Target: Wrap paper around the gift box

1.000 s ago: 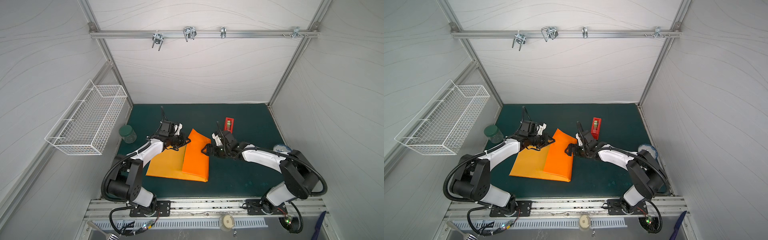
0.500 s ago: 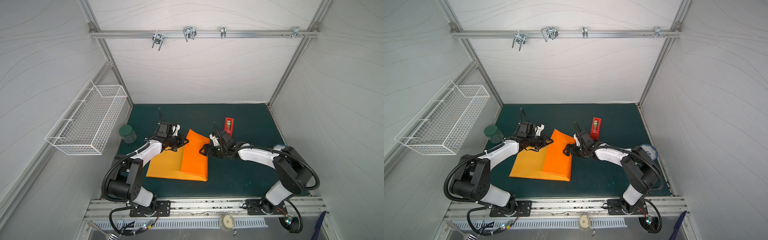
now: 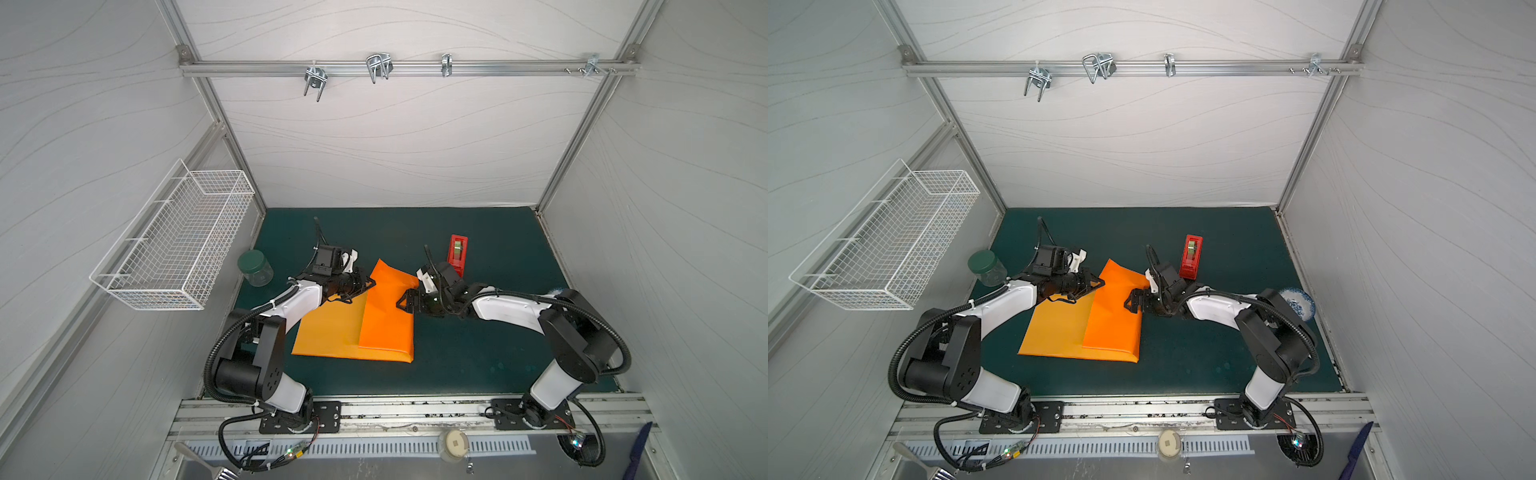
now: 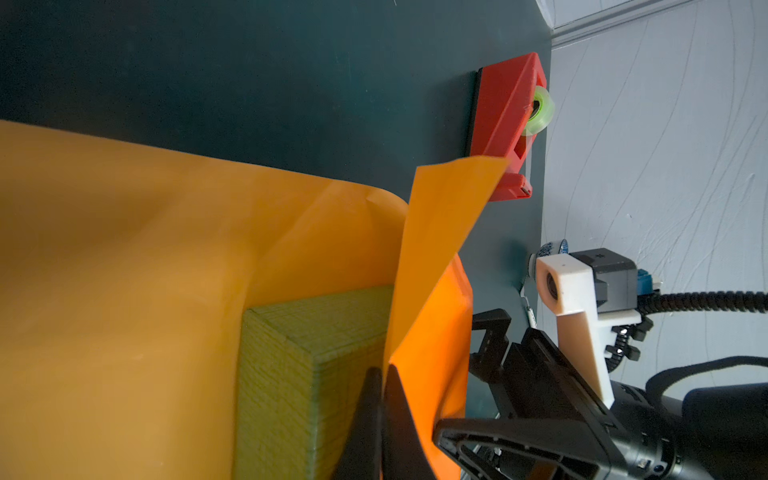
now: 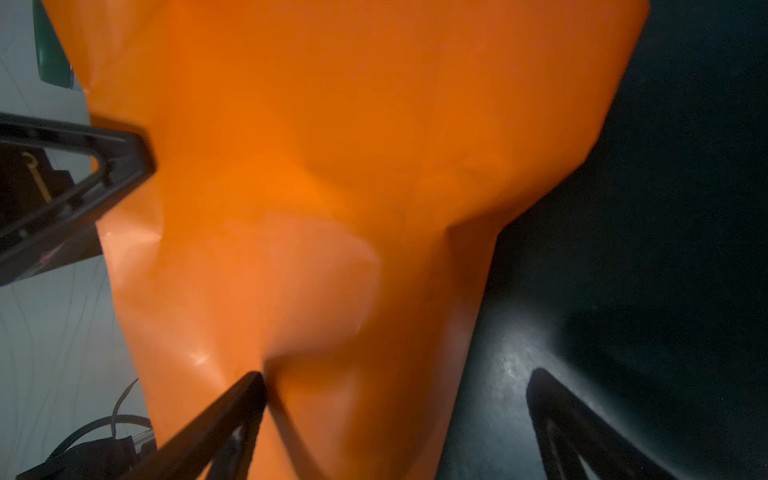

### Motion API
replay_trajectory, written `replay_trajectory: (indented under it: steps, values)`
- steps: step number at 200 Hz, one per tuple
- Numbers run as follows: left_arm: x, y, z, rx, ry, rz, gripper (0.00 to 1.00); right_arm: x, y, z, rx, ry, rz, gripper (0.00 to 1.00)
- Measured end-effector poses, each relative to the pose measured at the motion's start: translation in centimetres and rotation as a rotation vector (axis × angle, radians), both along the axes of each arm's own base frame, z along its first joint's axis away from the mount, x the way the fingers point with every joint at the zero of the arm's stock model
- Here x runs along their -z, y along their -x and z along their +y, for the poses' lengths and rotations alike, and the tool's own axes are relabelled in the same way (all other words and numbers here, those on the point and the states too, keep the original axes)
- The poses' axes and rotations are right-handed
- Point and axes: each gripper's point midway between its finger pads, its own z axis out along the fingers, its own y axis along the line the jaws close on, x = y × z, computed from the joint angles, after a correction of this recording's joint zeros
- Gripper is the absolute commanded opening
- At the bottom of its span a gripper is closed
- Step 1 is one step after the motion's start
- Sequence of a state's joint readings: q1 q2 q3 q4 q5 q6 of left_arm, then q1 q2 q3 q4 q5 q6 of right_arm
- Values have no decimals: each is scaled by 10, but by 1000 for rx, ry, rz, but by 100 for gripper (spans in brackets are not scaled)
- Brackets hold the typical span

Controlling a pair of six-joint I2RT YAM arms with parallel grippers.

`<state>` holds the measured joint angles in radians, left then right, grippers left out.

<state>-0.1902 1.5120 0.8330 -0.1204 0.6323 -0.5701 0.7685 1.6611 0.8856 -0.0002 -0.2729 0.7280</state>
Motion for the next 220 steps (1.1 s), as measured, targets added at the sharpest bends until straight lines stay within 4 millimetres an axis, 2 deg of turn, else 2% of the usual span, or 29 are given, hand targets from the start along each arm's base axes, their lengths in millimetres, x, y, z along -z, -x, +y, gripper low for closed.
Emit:
replay_trajectory:
  steps: [65,97,123,137,193,203,220]
  values:
    - [4,-1,4,-12,-11,5,0,-7,-3,5,-3,-13,-11,99]
    - [6,0,5,-12,-19,4,0,2,-3,6,-2,-1,7,99]
    - [7,-1,7,-16,-28,1,0,2,-4,7,-3,-5,4,99]
    - [9,0,8,-20,-34,4,9,3,-4,7,-3,-5,3,99]
    - [6,7,15,-63,-41,-22,64,5,-3,6,-3,-16,-6,99]
    - [9,12,18,-69,-52,-19,69,5,-4,7,-3,-17,-8,99]
    - [15,20,22,-82,-62,-5,72,5,-4,7,-3,-18,-9,99]
